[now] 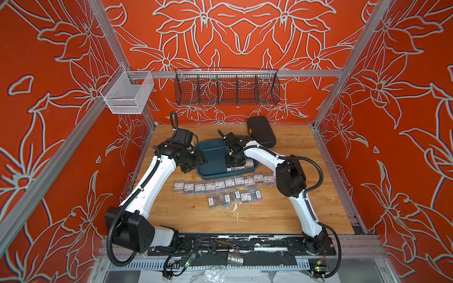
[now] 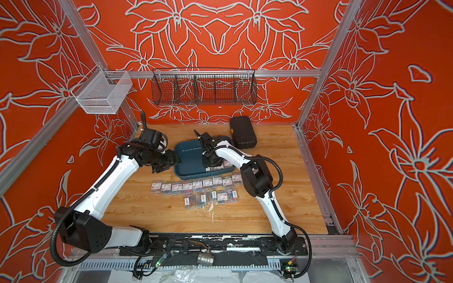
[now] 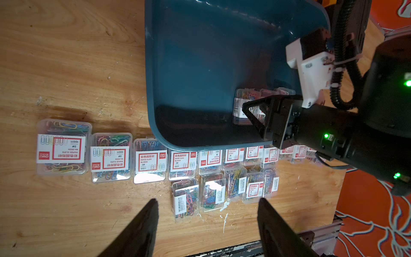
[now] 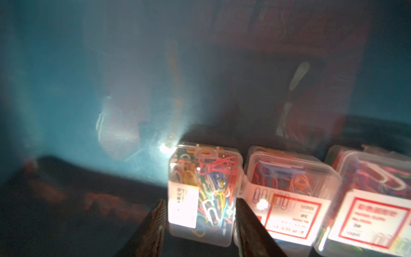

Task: Take the paper clips out of the storage box
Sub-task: Pick up the boxed paper clips from the storage box.

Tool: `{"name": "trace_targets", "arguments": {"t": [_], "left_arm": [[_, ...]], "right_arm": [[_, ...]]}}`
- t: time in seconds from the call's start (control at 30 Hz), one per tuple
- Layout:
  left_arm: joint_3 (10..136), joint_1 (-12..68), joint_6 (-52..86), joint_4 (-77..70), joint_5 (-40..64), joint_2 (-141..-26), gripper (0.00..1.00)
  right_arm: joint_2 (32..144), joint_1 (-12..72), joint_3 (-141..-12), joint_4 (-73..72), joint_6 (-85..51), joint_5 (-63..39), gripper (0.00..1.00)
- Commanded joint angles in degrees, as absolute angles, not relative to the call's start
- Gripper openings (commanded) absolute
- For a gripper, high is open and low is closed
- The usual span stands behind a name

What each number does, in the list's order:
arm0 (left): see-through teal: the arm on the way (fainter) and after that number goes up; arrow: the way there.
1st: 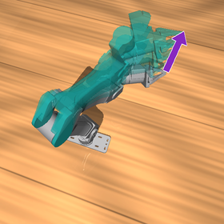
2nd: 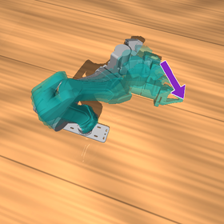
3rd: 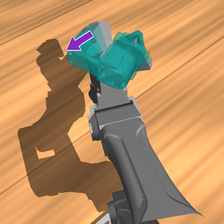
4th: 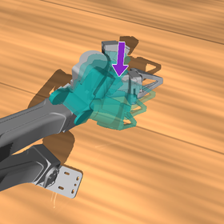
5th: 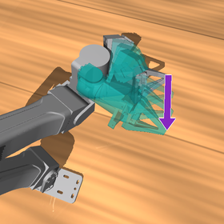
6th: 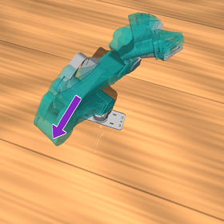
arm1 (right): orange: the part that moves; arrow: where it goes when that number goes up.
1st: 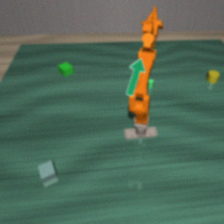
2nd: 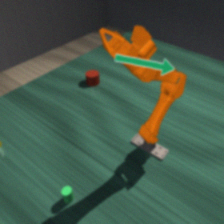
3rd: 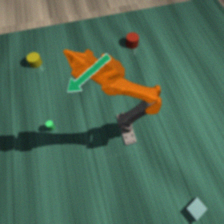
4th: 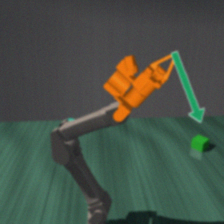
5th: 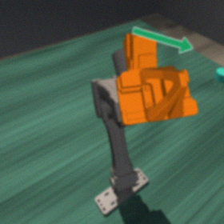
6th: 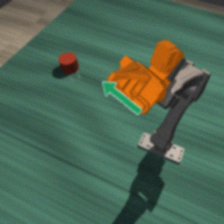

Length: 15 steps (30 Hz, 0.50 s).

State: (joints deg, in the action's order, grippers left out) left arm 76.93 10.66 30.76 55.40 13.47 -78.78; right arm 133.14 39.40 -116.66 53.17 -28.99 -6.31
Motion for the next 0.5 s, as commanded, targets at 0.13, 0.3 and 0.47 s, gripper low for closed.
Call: {"name": "trace_targets", "arguments": {"t": [0.13,0.3,0.47], "left_arm": [[78.5,10.1,30.1,55.6,14.9,-80.2,0.69],[78.5,9.9,30.4,54.8,15.4,-80.9,0.69],[79.2,9.8,30.5,54.3,15.8,-81.7,0.68]], "right_arm": [[135.9,39.7,-118.7,56.1,-29.1,-5.5,0.52],[137.3,39.8,-119.9,56.4,-28.3,-5.6,0.53],[138.8,40.2,-121.3,58.1,-27.6,-3.5,0.58]]}}
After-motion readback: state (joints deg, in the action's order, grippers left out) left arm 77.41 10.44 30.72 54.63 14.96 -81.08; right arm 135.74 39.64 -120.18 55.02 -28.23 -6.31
